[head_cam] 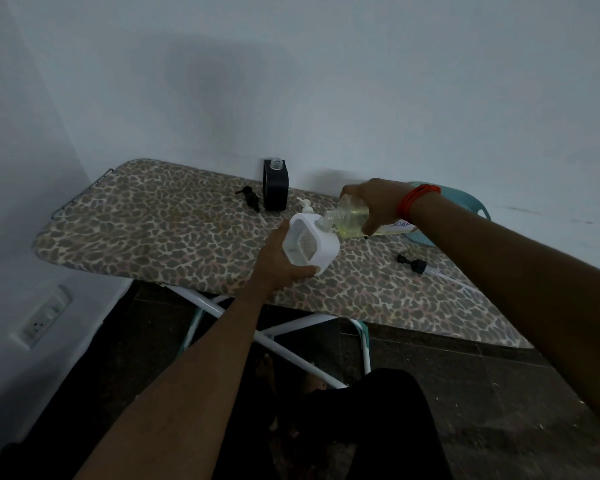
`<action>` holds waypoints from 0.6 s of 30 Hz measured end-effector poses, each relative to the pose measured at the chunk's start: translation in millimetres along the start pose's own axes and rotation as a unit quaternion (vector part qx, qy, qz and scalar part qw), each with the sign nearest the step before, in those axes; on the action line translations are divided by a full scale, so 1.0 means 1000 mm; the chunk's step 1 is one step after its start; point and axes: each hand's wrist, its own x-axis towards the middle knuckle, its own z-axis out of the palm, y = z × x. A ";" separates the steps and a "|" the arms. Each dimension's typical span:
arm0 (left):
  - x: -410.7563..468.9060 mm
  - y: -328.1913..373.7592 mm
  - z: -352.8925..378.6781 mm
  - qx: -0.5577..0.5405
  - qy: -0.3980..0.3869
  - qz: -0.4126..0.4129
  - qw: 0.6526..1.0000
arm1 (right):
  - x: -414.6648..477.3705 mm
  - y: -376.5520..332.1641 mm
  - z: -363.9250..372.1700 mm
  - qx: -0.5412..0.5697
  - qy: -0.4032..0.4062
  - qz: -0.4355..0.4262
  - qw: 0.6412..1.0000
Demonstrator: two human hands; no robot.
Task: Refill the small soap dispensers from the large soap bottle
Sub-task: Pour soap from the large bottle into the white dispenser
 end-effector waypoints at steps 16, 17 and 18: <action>0.002 -0.006 0.002 0.002 0.004 -0.003 1.000 | 0.001 -0.001 -0.001 -0.011 -0.003 -0.001 1.000; 0.002 -0.007 0.002 0.002 0.002 0.001 1.000 | 0.002 -0.001 -0.001 -0.013 -0.003 0.000 1.000; 0.003 -0.007 0.002 0.004 0.001 0.003 1.000 | 0.002 -0.001 -0.001 -0.015 -0.003 0.001 1.000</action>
